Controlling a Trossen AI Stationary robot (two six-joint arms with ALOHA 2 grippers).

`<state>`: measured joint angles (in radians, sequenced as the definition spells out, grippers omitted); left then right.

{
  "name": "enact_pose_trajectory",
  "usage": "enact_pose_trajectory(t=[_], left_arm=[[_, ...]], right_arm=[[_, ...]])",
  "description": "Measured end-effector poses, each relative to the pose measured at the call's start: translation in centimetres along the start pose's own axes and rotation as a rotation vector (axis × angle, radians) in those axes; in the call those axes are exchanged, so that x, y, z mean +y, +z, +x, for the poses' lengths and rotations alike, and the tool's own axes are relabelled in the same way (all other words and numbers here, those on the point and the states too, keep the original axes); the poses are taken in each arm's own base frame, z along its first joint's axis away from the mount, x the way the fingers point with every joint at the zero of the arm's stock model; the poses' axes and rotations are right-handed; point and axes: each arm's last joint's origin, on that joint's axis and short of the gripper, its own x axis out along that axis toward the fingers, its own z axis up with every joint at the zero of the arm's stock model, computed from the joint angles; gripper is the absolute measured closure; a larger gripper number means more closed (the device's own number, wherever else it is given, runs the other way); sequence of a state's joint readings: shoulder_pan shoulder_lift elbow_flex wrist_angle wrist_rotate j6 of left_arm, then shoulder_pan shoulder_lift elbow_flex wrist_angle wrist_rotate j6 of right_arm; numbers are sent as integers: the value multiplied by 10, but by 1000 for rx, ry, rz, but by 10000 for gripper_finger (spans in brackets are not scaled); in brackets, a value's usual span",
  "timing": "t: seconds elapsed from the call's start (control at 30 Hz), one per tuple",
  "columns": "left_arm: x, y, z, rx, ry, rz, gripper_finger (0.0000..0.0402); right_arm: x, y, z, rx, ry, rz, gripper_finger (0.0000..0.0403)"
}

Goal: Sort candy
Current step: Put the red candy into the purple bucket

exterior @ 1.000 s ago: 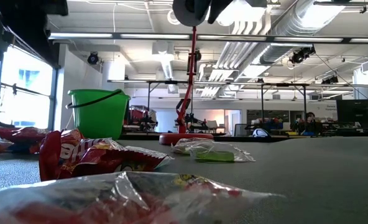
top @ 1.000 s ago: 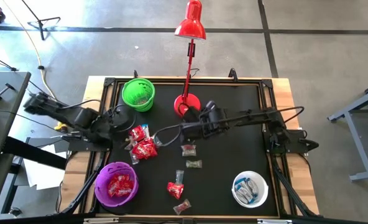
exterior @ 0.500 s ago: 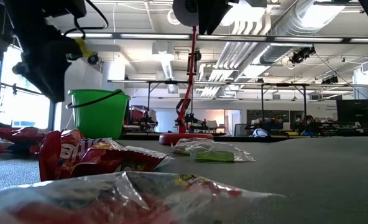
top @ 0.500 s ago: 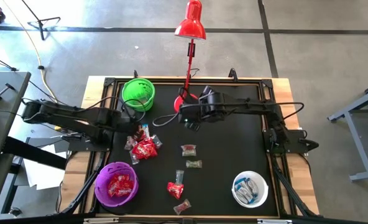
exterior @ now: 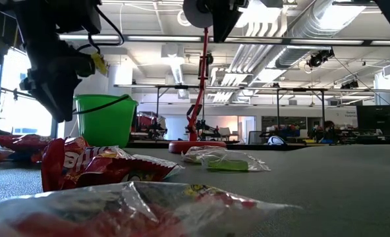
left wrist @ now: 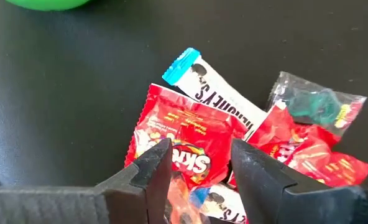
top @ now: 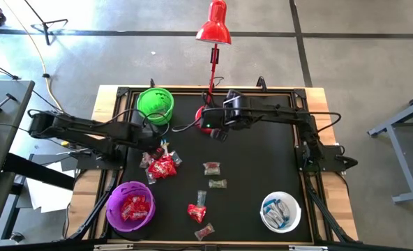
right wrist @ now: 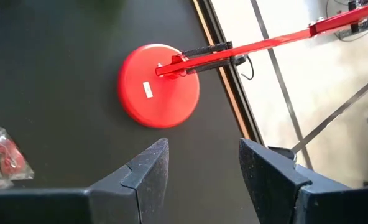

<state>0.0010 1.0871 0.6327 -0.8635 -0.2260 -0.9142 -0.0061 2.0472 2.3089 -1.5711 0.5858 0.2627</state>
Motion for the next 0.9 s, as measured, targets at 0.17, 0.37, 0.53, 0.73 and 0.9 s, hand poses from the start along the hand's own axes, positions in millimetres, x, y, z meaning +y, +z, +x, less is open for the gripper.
enact_pose_trajectory(t=[0.17,0.37,0.53,0.73,0.9], left_arm=[[-3,0,11,41,54,22,232],[-8,-2,27,104,128,94,217],[-11,-3,43,147,199,121,211],[-17,-3,58,169,240,142,206],[-21,-3,66,172,243,130,206]], right_arm=[[-6,1,4,8,-7,-20,211],[-14,3,9,19,-16,-29,211],[-19,4,12,28,-22,-44,211],[-25,4,16,41,-3,-51,211],[-25,4,17,45,13,-76,211]])
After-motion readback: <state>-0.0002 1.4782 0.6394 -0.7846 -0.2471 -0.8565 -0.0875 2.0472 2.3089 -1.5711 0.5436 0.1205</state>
